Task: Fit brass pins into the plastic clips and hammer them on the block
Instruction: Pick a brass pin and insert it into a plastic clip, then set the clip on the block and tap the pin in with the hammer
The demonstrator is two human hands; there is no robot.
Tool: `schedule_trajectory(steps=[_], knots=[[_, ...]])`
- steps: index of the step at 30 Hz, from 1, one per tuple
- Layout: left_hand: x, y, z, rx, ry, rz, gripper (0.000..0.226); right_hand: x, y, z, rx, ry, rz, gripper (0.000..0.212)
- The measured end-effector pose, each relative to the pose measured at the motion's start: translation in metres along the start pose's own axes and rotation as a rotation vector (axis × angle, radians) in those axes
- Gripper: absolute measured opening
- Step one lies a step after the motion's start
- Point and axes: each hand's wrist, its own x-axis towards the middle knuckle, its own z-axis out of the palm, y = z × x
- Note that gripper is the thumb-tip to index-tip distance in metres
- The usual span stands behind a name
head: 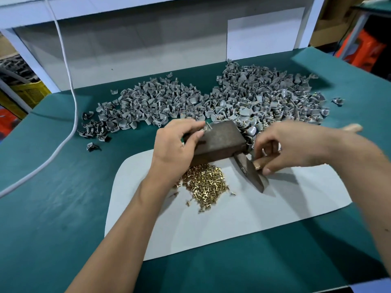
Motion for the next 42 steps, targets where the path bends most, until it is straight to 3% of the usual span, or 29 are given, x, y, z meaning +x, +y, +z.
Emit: schedule_trajectory(steps=[5,9,12,15,18,22,27,32,34,37,42], knots=[[0.002,-0.005,0.002,0.06,-0.141,-0.002,0.019,-0.001,0.007,0.007,0.11,-0.027,-0.041,0.021],[0.003,-0.007,0.002,0.0,-0.131,-0.063,0.022,-0.007,0.015,-0.008,0.345,-0.108,-0.094,0.012],[0.002,-0.009,0.003,-0.077,-0.088,-0.109,0.023,-0.005,0.01,-0.016,0.456,0.037,-0.156,0.005],[0.0,-0.01,0.007,-0.186,-0.068,-0.178,0.018,0.006,-0.007,-0.013,0.508,0.239,-0.151,0.019],[0.001,-0.012,0.009,-0.233,-0.076,-0.223,0.024,0.019,-0.027,-0.003,0.334,0.407,-0.122,0.024],[0.001,-0.012,0.01,-0.276,-0.091,-0.249,0.018,0.029,-0.04,0.003,0.148,0.439,-0.103,0.024],[0.003,-0.014,0.01,-0.274,-0.123,-0.254,0.008,0.032,-0.045,0.0,0.169,0.787,-0.115,0.027],[0.003,-0.012,0.01,-0.264,-0.112,-0.28,0.016,0.034,-0.05,0.003,-0.034,0.458,0.0,0.022],[0.004,-0.012,0.01,-0.269,-0.114,-0.291,0.017,0.031,-0.049,-0.007,-0.117,0.521,-0.003,0.019],[0.004,-0.011,0.01,-0.275,-0.108,-0.29,0.02,0.028,-0.058,-0.004,0.009,0.726,-0.056,0.02],[0.004,-0.011,0.01,-0.286,-0.123,-0.282,0.018,0.031,-0.069,0.005,-0.142,0.501,0.023,0.022]])
